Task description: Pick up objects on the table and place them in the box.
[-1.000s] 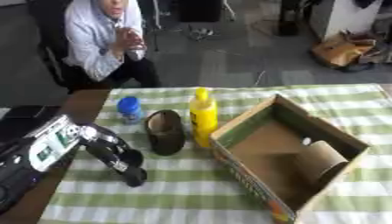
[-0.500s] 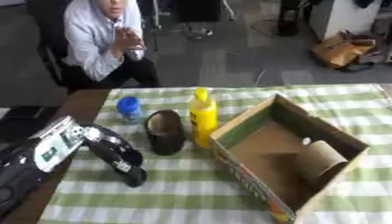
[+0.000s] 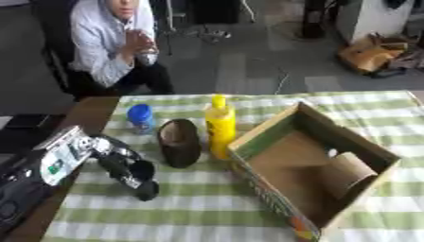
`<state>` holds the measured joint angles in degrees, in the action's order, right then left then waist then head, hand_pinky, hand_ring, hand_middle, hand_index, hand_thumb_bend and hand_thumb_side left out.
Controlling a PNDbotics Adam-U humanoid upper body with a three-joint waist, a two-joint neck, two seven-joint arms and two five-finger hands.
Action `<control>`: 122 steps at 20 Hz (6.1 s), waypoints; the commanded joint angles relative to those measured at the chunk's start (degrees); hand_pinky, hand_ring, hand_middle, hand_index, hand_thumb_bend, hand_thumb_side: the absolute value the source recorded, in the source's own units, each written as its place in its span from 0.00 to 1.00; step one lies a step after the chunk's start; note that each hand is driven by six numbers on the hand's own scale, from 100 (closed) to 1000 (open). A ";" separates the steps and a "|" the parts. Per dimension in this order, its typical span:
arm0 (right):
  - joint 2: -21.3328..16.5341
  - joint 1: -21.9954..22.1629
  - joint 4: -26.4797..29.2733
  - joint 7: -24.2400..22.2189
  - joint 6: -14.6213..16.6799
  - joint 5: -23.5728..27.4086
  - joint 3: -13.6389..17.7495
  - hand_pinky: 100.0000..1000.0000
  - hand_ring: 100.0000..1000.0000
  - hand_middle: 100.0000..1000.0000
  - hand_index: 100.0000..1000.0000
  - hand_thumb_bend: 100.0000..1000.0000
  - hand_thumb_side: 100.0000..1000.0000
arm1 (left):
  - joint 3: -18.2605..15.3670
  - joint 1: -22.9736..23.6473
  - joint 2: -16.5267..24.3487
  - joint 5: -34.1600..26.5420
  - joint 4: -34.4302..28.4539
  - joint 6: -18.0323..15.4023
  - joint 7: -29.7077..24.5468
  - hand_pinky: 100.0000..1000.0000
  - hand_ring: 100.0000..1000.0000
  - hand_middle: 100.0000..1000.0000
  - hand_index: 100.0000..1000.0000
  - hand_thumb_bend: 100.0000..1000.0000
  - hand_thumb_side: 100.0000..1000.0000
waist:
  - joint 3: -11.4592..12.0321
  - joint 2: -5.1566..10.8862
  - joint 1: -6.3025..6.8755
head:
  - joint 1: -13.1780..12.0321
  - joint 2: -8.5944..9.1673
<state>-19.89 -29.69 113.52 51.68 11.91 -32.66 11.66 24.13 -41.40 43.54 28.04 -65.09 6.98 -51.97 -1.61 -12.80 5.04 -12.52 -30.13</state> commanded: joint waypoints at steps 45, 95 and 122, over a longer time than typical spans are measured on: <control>-0.91 0.11 1.07 0.28 -0.21 -0.28 0.67 0.82 0.77 0.60 0.49 0.00 1.00 | -7.65 -0.29 10.19 -11.32 -20.52 10.39 2.75 0.15 0.43 0.49 0.68 0.00 0.56 | 1.69 2.00 0.82 | 0.88 -0.12; 1.20 -0.67 1.07 0.28 1.13 0.64 -2.24 0.82 0.77 0.60 0.49 0.00 1.00 | -8.66 -32.04 -17.56 -6.48 1.78 7.36 4.61 0.07 0.39 0.43 0.66 0.00 0.52 | -2.84 3.89 3.72 | -1.95 -1.27; 2.13 -1.46 1.07 0.28 1.68 1.55 -4.27 0.82 0.77 0.60 0.49 0.00 1.00 | -15.79 -32.48 -29.08 -1.17 25.92 -2.91 17.62 0.37 0.74 0.77 1.00 0.03 1.00 | -6.58 3.85 4.18 | -4.00 -2.28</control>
<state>-17.37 -30.23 113.53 51.70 12.91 -31.66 7.64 9.16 -72.38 13.66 28.00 -38.77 4.85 -34.58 -8.19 -9.91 9.67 -16.51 -31.69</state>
